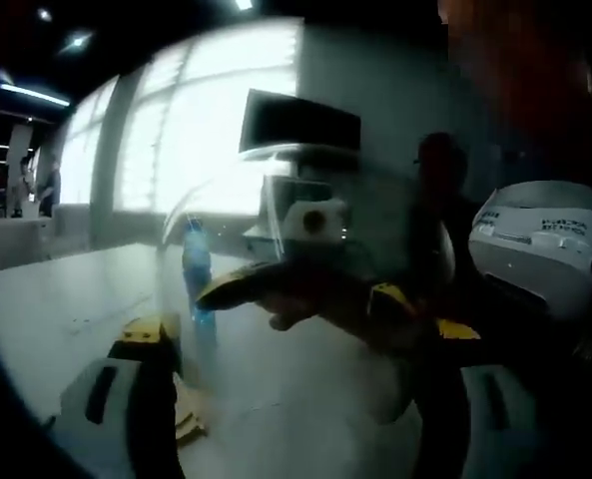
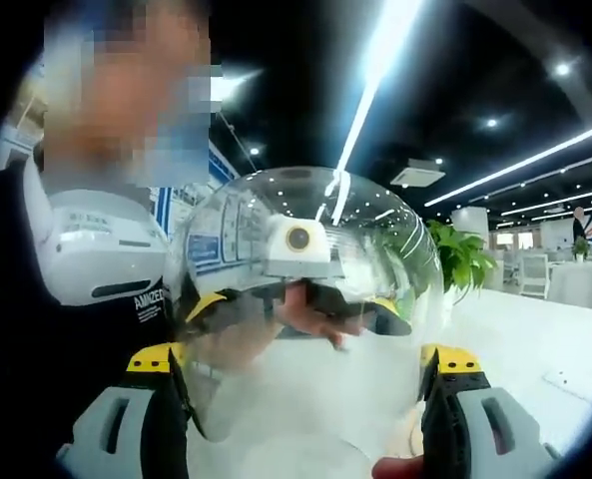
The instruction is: Open the cover put in the Mizone put the cover back on
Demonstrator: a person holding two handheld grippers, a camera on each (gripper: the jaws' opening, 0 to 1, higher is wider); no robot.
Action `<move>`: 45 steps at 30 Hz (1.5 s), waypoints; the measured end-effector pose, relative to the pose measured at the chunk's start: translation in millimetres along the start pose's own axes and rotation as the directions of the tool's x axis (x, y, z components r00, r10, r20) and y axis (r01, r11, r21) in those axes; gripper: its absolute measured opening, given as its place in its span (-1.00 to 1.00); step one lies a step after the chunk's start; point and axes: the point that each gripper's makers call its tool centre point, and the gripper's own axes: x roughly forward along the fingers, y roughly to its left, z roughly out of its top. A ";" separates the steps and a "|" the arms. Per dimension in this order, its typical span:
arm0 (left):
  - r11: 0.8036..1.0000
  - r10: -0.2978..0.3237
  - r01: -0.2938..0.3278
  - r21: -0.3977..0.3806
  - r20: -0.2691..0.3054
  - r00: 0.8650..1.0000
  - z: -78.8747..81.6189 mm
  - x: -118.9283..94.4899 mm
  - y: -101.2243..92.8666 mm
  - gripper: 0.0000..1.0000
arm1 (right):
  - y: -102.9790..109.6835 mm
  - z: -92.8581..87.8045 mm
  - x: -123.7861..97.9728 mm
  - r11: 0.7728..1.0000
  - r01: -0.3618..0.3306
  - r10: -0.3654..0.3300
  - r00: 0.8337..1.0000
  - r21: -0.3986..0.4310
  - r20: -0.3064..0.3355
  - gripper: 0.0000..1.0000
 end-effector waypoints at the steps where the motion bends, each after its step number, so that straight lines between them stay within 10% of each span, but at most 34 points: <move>1: 1.000 -0.001 0.001 -0.001 0.007 1.000 0.0 -0.1 0.7 0.73 | -0.1 0.1 -0.4 1.000 0.002 -0.002 1.000 0.001 0.004 0.81; 14: 1.000 0.004 -0.004 0.003 0.055 0.999 2.9 -2.3 1.6 0.72 | -0.9 4.4 -4.7 1.000 0.006 -0.005 0.993 -0.001 0.114 0.81; 45: 0.999 0.032 -0.034 0.027 0.078 0.996 9.2 -15.2 4.3 0.60 | -2.7 3.3 -9.6 0.999 0.033 -0.033 0.992 0.003 0.125 0.80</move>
